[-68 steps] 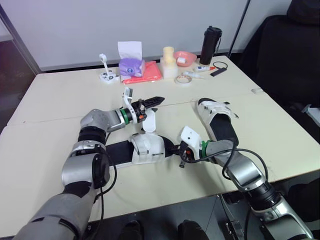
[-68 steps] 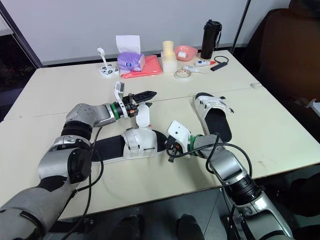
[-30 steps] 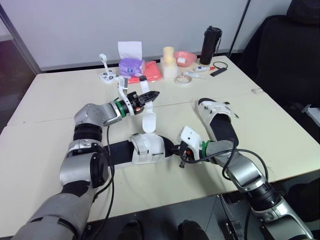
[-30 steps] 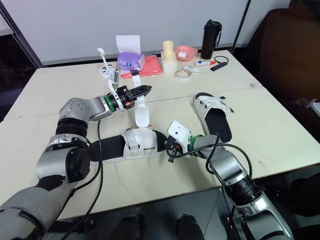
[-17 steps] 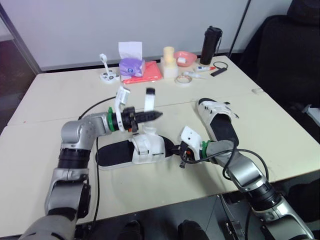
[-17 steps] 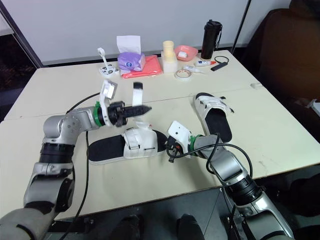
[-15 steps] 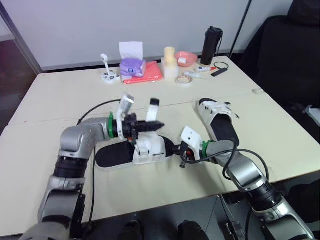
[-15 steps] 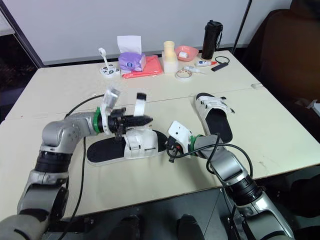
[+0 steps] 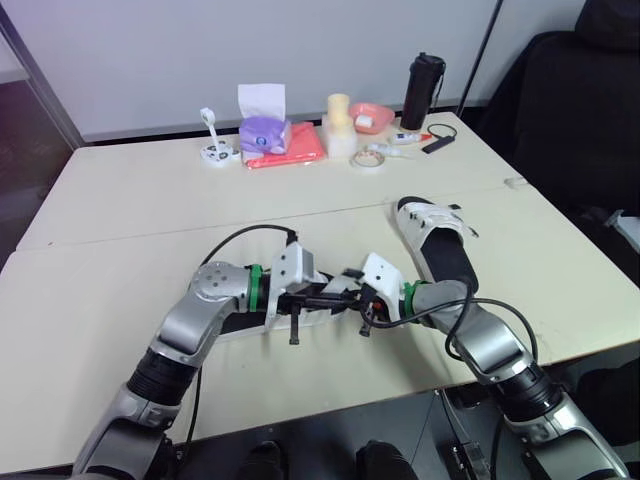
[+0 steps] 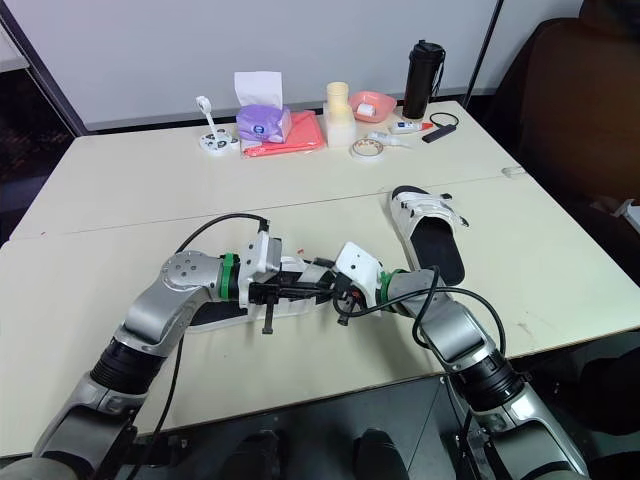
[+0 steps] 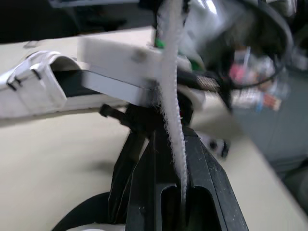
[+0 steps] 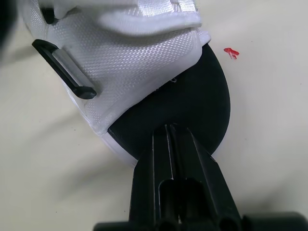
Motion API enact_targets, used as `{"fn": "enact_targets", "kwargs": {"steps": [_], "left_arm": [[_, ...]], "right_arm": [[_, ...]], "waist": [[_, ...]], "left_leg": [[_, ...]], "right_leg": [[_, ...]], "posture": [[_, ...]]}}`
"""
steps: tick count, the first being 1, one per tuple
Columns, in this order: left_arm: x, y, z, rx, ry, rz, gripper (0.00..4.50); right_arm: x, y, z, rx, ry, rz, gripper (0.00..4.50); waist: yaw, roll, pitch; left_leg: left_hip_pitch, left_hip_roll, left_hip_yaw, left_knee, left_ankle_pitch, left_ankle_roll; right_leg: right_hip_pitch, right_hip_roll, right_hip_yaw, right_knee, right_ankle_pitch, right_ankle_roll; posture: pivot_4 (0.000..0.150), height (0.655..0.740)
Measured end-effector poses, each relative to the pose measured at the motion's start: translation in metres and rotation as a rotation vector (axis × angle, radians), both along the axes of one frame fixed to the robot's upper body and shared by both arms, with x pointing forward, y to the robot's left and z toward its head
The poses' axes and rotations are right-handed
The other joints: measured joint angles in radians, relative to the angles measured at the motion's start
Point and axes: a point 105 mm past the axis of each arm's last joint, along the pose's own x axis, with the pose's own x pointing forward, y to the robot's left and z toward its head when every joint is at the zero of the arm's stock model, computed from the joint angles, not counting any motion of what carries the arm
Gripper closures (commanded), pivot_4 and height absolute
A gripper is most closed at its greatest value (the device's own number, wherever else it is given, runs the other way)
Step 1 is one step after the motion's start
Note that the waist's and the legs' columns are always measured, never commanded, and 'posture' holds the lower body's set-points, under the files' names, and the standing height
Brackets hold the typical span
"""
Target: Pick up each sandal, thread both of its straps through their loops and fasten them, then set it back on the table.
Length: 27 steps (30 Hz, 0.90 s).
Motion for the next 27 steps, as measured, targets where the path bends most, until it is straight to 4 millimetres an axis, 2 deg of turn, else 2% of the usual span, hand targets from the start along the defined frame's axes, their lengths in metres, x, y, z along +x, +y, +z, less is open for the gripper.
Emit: {"fn": "enact_targets", "kwargs": {"steps": [8,11,18,21,27], "left_arm": [[-0.003,0.005,-0.016,0.108,-0.194,-0.086,4.49],[-0.005,0.007,-0.022,0.144,-0.254,-0.117,3.64],[-0.01,0.011,-0.026,0.193,-0.336,-0.171,0.04],[-0.011,0.015,-0.026,0.213,-0.312,-0.171,0.04],[-0.022,0.035,-0.024,0.281,-0.084,-0.178,0.04]], "right_arm": [[0.0,0.0,0.0,0.0,0.001,0.0,4.5],[0.0,0.0,0.0,0.0,0.001,0.0,4.5],[0.0,0.0,-0.001,0.0,0.0,0.002,4.5],[0.0,0.0,-0.001,0.001,-0.002,0.003,4.5],[0.001,0.001,-0.002,0.0,-0.002,0.009,4.5]], "waist": [[0.0,0.0,0.0],[0.0,0.0,0.0],[-0.001,0.0,0.0],[-0.001,0.0,0.0],[-0.006,0.0,0.0]], "left_leg": [[0.0,0.0,0.0,0.0,0.0,0.0],[0.0,0.0,0.0,0.0,0.0,0.0],[0.0,0.0,0.0,0.0,0.0,0.0],[0.0,0.0,0.0,0.0,0.0,0.0],[0.0,0.0,0.0,0.0,0.0,0.001]], "right_leg": [[0.0,0.0,0.0,0.0,0.0,0.0],[0.0,0.0,0.0,0.0,0.0,0.0],[0.0,0.0,0.0,0.0,0.0,0.0],[0.0,0.0,0.0,0.0,0.0,0.0],[0.001,0.0,0.0,0.0,0.0,0.0]], "posture": [[0.15,0.74],[0.15,0.74],[0.15,0.74],[0.15,0.74],[0.15,0.74]]}}
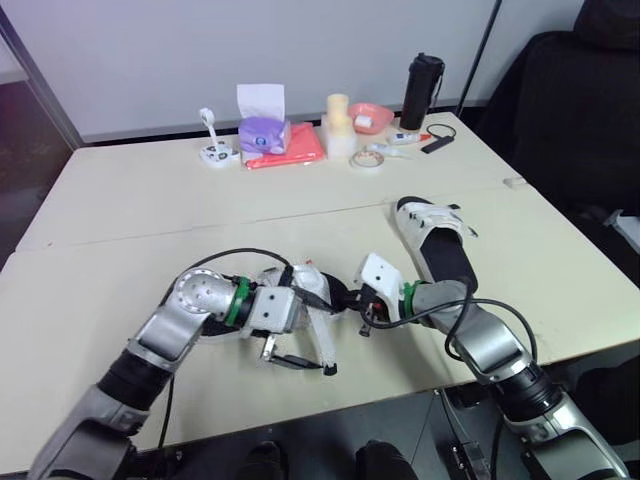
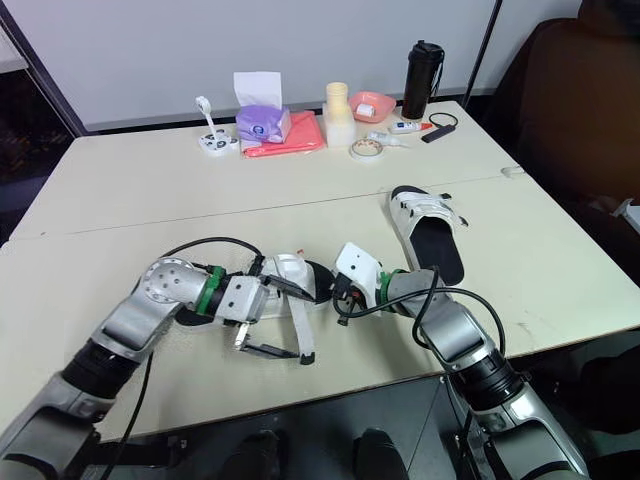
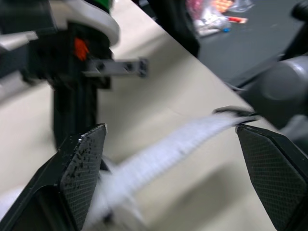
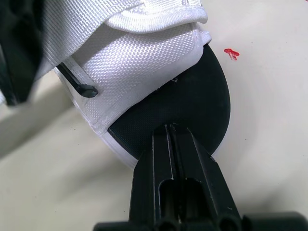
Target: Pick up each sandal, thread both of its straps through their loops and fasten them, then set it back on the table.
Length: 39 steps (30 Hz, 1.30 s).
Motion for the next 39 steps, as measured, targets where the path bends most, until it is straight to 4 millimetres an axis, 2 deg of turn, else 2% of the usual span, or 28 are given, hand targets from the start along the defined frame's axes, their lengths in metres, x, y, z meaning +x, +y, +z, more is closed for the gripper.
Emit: {"fn": "enact_targets", "kwargs": {"steps": [7,14,19,21,28,33,39], "left_arm": [[-0.006,0.012,0.007,0.024,0.147,0.037,0.04],[-0.004,0.023,0.038,-0.058,0.319,0.145,0.04],[-0.012,0.054,0.03,-0.053,0.586,0.306,0.04],[-0.019,0.057,0.026,-0.074,0.686,0.337,0.04],[-0.028,0.041,-0.004,-0.112,0.844,0.432,0.04],[-0.018,0.028,-0.026,-0.127,0.876,0.522,0.04],[-0.011,0.024,-0.037,-0.143,0.888,0.571,0.04]], "right_arm": [[0.001,0.001,-0.001,-0.003,-0.002,0.014,4.5],[0.002,0.002,-0.001,-0.008,-0.007,0.023,4.5],[0.002,0.003,-0.001,-0.012,-0.012,0.026,4.5],[0.002,0.002,-0.001,-0.014,-0.012,0.024,4.5],[0.003,0.004,-0.003,-0.011,-0.007,0.024,4.5],[0.003,0.005,-0.002,-0.011,-0.003,0.028,4.5],[0.003,0.004,-0.002,-0.009,-0.001,0.025,4.5]], "waist": [[0.0,0.0,0.0],[-0.002,0.0,0.0],[-0.003,0.0,0.0],[-0.003,0.0,0.0],[-0.002,-0.001,-0.001],[-0.002,-0.002,-0.001],[-0.001,-0.002,-0.001]], "left_leg": [[0.001,0.0,0.0,0.0,0.0,0.0],[0.001,0.0,0.0,0.0,0.0,0.0],[0.001,0.0,0.0,-0.001,0.0,0.0],[0.001,0.001,0.0,0.0,0.0,0.0],[0.004,0.001,0.0,0.0,0.0,0.0],[0.004,0.001,0.0,-0.001,0.0,0.0],[0.004,0.001,0.0,-0.001,0.0,0.0]], "right_leg": [[0.001,0.0,0.0,0.0,0.0,0.0],[0.001,0.0,0.0,0.0,0.0,0.0],[0.0,0.0,0.0,0.001,0.0,0.0],[0.001,0.0,0.0,0.001,0.0,0.0],[0.003,0.0,0.0,0.001,0.0,-0.001],[0.003,0.0,0.0,0.002,0.0,-0.001],[0.003,0.0,0.0,0.002,0.0,-0.001]], "posture": [[0.15,0.74],[0.15,0.74],[0.15,0.74],[0.15,0.74],[0.15,0.74],[0.15,0.74],[0.15,0.74]]}}
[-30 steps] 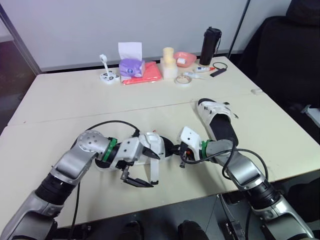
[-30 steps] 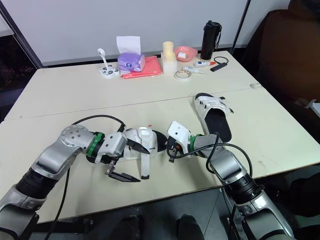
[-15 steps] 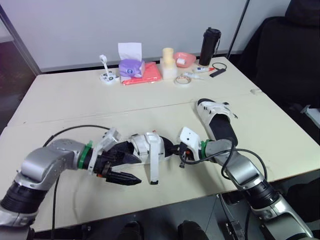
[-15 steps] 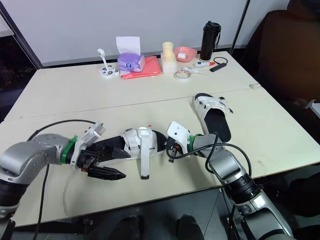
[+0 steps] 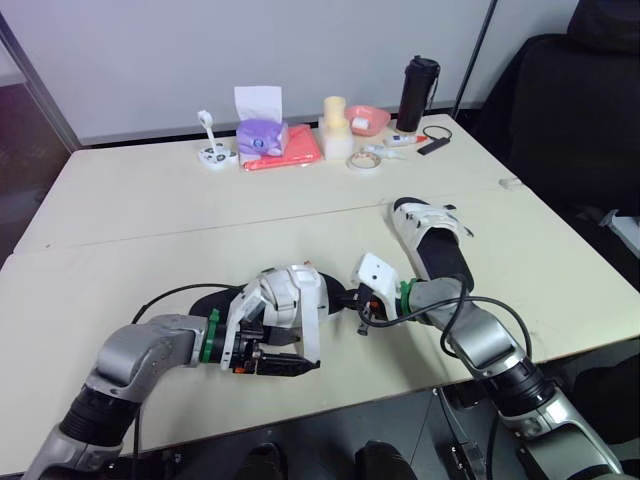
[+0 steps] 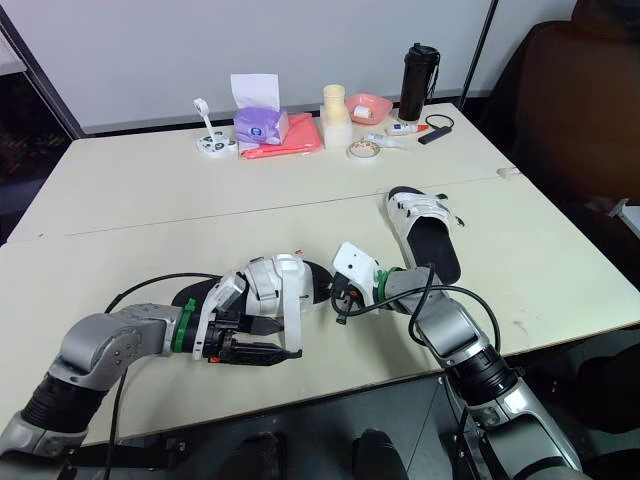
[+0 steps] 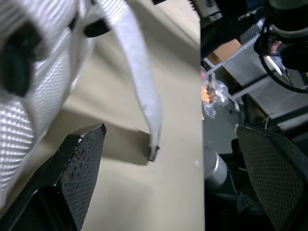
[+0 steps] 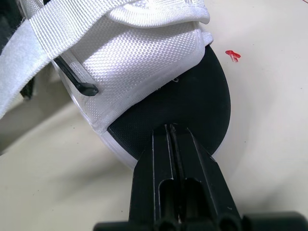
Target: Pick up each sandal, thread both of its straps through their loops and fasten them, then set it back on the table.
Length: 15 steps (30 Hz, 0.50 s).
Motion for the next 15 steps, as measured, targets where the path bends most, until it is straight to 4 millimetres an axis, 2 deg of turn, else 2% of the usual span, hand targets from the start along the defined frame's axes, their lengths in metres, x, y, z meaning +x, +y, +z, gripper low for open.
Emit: {"fn": "enact_targets", "kwargs": {"steps": [9,10,11,13,15], "left_arm": [[0.002,-0.021,-0.007,-0.057,0.012,0.011,0.04],[0.002,-0.021,-0.007,-0.057,0.011,0.016,0.56],[0.003,-0.022,-0.007,-0.059,0.011,0.021,0.87],[0.004,-0.023,-0.008,-0.067,0.013,0.03,1.79],[0.005,-0.023,-0.009,-0.068,0.014,0.044,2.88]], "right_arm": [[-0.001,-0.001,0.0,0.001,0.001,-0.006,4.5],[-0.001,-0.001,0.0,0.001,0.001,-0.006,4.5],[-0.001,-0.001,0.0,0.001,0.001,-0.007,4.5],[-0.001,-0.001,0.0,0.0,0.001,-0.008,4.5],[-0.001,-0.001,0.0,0.0,-0.001,-0.008,4.5]], "waist": [[0.001,0.0,0.0],[0.002,0.0,0.0],[0.002,0.0,0.0],[0.002,0.0,0.0],[0.002,0.0,0.0]], "left_leg": [[0.0,0.0,0.0,0.0,0.0,0.0],[0.0,0.0,0.0,0.0,0.0,0.0],[0.0,0.0,0.0,0.0,0.0,0.0],[0.0,0.0,0.0,0.0,0.0,0.0],[0.0,0.0,0.0,0.0,0.0,0.0]], "right_leg": [[0.0,0.0,0.0,0.0,0.0,0.0],[0.0,0.0,0.0,0.0,0.0,0.0],[0.0,0.0,0.0,0.0,0.0,0.0],[0.0,0.0,0.0,0.0,0.0,0.0],[0.0,0.0,0.0,0.0,0.0,0.0]], "posture": [[0.15,0.74],[0.15,0.74],[0.15,0.74],[0.15,0.74],[0.15,0.74]]}}
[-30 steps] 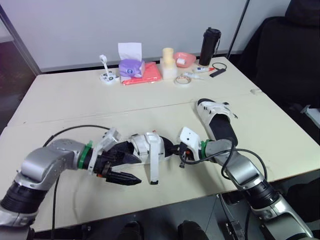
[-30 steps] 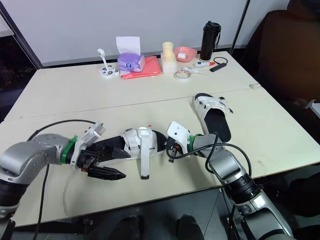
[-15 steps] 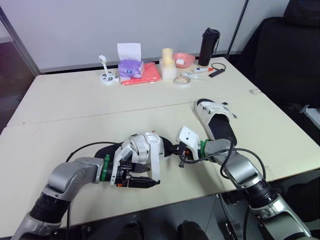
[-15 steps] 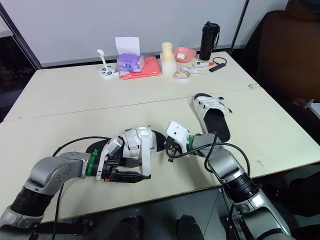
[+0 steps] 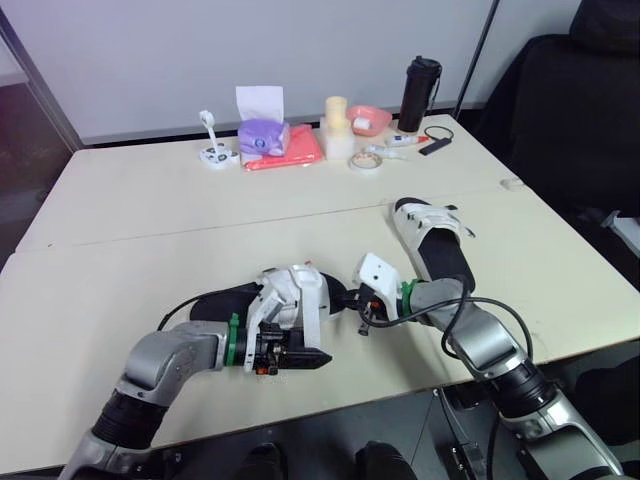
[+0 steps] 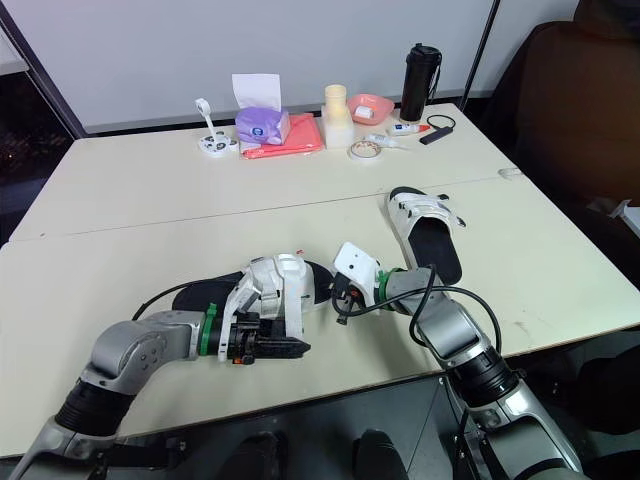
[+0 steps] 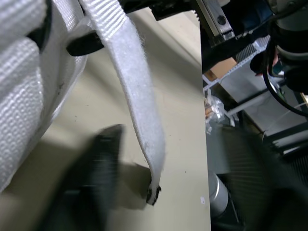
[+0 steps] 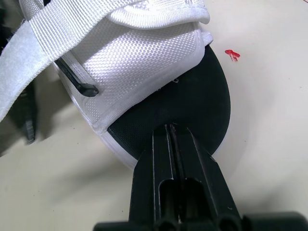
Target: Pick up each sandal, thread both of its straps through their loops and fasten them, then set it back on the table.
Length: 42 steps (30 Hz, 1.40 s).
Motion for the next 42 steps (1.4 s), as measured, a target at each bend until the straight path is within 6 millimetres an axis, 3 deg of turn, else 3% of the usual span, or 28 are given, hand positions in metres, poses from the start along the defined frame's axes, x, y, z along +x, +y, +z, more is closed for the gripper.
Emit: {"fn": "enact_targets", "kwargs": {"steps": [3,13,16,21,30,42], "left_arm": [[0.003,0.001,0.003,-0.019,-0.006,0.024,4.46],[0.0,0.001,0.021,-0.11,0.035,0.005,4.49],[0.005,-0.003,0.044,-0.172,0.016,-0.014,4.49],[0.03,0.001,0.085,-0.246,-0.036,0.024,4.49],[0.058,0.004,0.078,-0.224,0.045,0.096,4.49],[0.065,0.002,0.067,-0.166,0.06,0.041,4.49]], "right_arm": [[-0.001,0.0,0.0,0.0,-0.001,0.001,4.5],[-0.001,0.001,-0.001,0.0,0.001,0.003,4.5],[-0.001,0.001,-0.001,-0.001,0.001,0.001,4.5],[-0.002,0.003,-0.001,0.004,0.002,0.005,4.5],[-0.001,0.003,-0.001,0.007,-0.001,0.0,4.5],[-0.001,0.003,-0.001,0.006,-0.006,-0.008,4.5]], "waist": [[0.0,0.0,0.0],[-0.001,0.0,-0.001],[-0.001,0.0,-0.001],[-0.005,-0.001,-0.001],[-0.004,-0.001,-0.001],[-0.002,-0.001,-0.001]], "left_leg": [[0.0,0.0,0.0,0.0,0.0,0.0],[0.001,0.0,0.0,0.0,0.0,0.0],[0.001,0.0,0.0,0.0,0.0,0.0],[0.001,0.0,0.0,0.0,0.0,0.0],[0.001,0.0,0.0,-0.001,0.0,0.0],[0.001,0.0,0.0,-0.001,0.0,0.0]], "right_leg": [[0.0,0.0,0.0,0.0,0.0,0.0],[0.0,0.0,0.0,0.0,0.0,-0.001],[0.001,0.0,0.0,0.0,0.0,-0.001],[0.0,0.0,0.0,0.0,0.0,0.0],[0.0,0.0,0.0,0.0,0.0,0.0],[0.001,0.0,0.0,0.0,0.0,0.0]], "posture": [[0.15,0.74],[0.15,0.74],[0.15,0.74],[0.15,0.74],[0.15,0.74],[0.15,0.74]]}}
